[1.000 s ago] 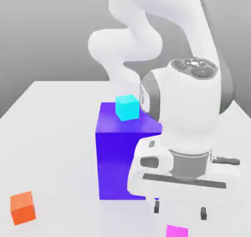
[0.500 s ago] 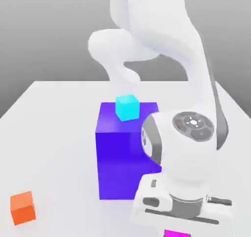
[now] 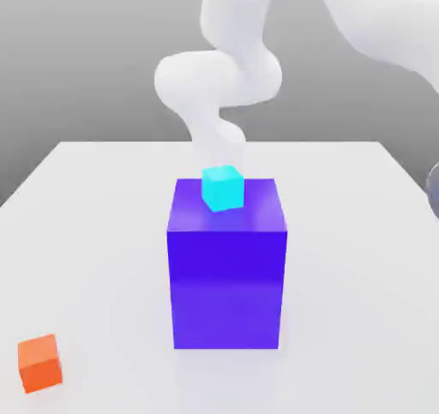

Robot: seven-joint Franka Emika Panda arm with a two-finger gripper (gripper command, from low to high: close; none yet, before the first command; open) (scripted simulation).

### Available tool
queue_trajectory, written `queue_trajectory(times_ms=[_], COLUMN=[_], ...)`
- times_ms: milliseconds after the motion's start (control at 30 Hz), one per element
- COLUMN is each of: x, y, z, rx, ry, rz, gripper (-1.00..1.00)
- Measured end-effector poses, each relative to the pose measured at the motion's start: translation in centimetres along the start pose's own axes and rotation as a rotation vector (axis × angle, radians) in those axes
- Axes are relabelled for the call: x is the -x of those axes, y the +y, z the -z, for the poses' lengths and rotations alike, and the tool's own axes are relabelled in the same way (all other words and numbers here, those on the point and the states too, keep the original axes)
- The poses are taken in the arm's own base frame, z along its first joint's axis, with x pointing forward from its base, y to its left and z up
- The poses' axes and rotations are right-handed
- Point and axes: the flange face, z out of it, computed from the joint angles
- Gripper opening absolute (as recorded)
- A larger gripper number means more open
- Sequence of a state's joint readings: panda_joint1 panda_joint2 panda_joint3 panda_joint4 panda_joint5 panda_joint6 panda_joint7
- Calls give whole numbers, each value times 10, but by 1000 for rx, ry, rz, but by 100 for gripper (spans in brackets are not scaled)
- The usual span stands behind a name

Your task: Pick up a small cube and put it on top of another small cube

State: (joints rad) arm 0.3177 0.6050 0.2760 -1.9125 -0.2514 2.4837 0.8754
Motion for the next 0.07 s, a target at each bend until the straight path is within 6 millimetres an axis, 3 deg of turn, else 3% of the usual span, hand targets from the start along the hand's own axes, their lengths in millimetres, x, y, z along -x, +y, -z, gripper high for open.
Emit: queue_trajectory(times_ms=[67], x=[0], y=[0], z=[0], rx=[0], ry=[0], rz=[0], gripper=[100])
